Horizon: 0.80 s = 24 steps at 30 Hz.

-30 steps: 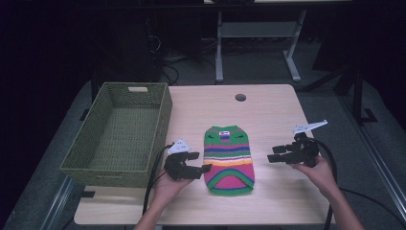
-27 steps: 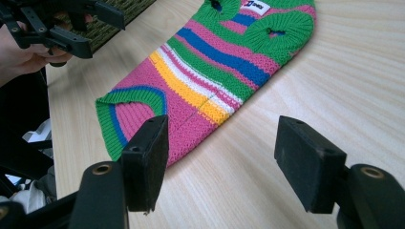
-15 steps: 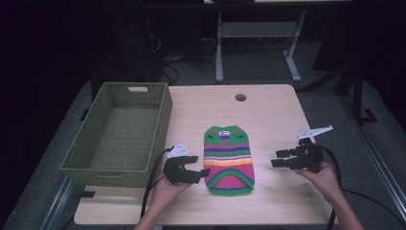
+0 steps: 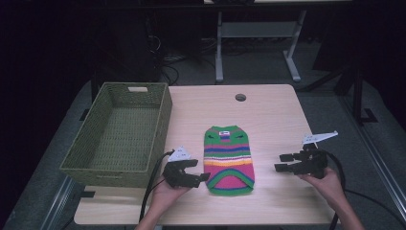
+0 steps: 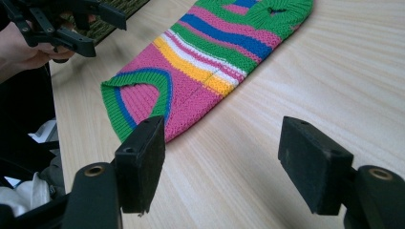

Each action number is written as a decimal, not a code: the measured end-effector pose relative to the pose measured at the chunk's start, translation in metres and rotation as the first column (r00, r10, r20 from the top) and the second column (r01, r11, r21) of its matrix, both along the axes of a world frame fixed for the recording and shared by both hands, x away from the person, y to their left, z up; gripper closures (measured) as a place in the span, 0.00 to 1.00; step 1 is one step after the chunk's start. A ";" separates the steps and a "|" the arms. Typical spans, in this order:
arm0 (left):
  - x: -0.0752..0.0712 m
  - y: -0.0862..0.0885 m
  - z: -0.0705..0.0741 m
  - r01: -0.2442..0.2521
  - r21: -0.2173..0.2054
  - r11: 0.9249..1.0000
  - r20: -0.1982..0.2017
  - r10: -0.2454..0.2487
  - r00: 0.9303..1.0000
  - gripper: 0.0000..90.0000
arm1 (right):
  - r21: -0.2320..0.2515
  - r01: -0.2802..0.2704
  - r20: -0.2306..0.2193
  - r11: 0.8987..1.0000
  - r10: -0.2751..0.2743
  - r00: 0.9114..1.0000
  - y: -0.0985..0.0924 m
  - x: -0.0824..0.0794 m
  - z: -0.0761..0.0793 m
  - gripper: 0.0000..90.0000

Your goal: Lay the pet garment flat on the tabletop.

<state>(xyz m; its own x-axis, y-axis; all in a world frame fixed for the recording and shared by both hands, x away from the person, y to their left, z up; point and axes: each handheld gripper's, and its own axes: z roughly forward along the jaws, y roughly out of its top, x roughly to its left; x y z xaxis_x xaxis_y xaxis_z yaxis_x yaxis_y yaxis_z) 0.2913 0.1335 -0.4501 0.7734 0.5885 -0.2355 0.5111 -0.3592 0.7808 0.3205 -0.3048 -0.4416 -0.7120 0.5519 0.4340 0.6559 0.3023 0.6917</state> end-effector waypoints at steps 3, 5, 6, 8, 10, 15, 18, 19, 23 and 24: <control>-0.003 0.002 -0.001 0.004 0.007 1.000 0.002 -0.004 1.000 0.29 | -0.003 0.005 -0.001 1.000 -0.005 1.000 -0.004 -0.004 -0.001 0.36; -0.004 0.003 -0.002 0.004 0.005 1.000 0.001 -0.004 1.000 0.29 | 0.002 0.006 0.004 1.000 -0.006 1.000 -0.005 -0.006 -0.002 0.36; -0.004 0.003 -0.002 0.004 0.005 1.000 0.001 -0.004 1.000 0.29 | -0.005 0.006 -0.001 1.000 -0.006 1.000 -0.006 -0.007 -0.002 0.36; -0.007 0.004 -0.002 0.008 0.012 1.000 0.003 -0.008 1.000 0.29 | -0.007 0.007 0.003 1.000 -0.007 1.000 -0.008 -0.009 -0.004 0.36; -0.008 0.005 -0.002 0.002 0.007 1.000 -0.002 -0.002 1.000 0.29 | -0.007 0.010 -0.006 1.000 -0.010 1.000 -0.009 -0.010 -0.004 0.36; -0.013 0.008 -0.002 0.007 0.013 1.000 0.004 -0.007 1.000 0.28 | 0.001 0.023 0.002 1.000 -0.023 1.000 -0.014 -0.017 -0.006 0.36; -0.015 0.008 -0.002 0.004 0.009 1.000 0.002 -0.004 1.000 0.28 | 0.005 0.026 -0.003 1.000 -0.026 1.000 -0.015 -0.019 -0.007 0.36; -0.016 0.010 -0.002 0.009 0.012 1.000 0.007 -0.009 1.000 0.28 | 0.005 0.030 -0.004 1.000 -0.030 1.000 -0.016 -0.021 -0.008 0.36; -0.018 0.011 -0.002 0.008 0.011 1.000 0.007 -0.008 1.000 0.27 | 0.008 0.036 -0.004 0.999 -0.036 0.999 -0.019 -0.025 -0.010 0.36; -0.020 0.011 -0.003 0.006 0.010 1.000 0.005 -0.006 1.000 0.27 | 0.006 0.039 0.000 0.999 -0.039 0.999 -0.019 -0.026 -0.011 0.35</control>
